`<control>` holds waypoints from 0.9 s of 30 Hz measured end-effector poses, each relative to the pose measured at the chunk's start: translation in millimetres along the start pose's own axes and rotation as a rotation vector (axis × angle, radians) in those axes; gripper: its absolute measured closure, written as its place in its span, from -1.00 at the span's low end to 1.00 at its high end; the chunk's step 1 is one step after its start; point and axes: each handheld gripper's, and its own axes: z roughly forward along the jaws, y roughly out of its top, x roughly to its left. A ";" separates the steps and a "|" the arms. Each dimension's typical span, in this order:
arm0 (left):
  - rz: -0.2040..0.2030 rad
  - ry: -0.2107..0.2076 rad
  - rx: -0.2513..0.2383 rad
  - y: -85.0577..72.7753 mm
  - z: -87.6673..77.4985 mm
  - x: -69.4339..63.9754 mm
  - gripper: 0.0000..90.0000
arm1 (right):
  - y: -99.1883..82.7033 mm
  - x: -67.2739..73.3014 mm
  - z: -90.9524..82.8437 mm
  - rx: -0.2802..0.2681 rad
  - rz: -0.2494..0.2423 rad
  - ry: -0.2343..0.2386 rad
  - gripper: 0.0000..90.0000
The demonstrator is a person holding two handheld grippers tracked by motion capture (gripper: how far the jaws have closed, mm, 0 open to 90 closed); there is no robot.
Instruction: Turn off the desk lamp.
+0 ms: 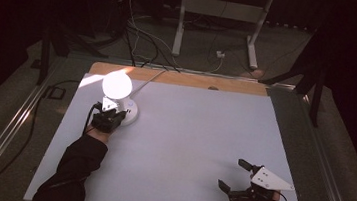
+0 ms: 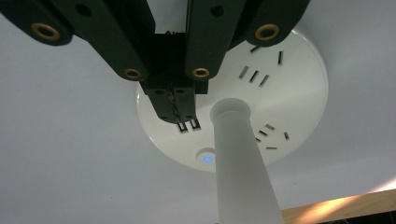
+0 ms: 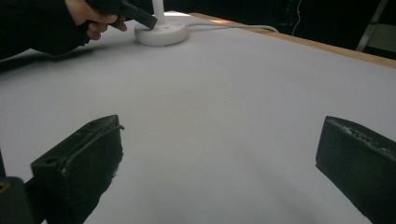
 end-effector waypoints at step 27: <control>-0.050 -0.066 -0.043 22.3 -36.2 -6.1 0.66 | 0.0 -0.2 -0.7 -0.005 0.002 -0.003 -1.00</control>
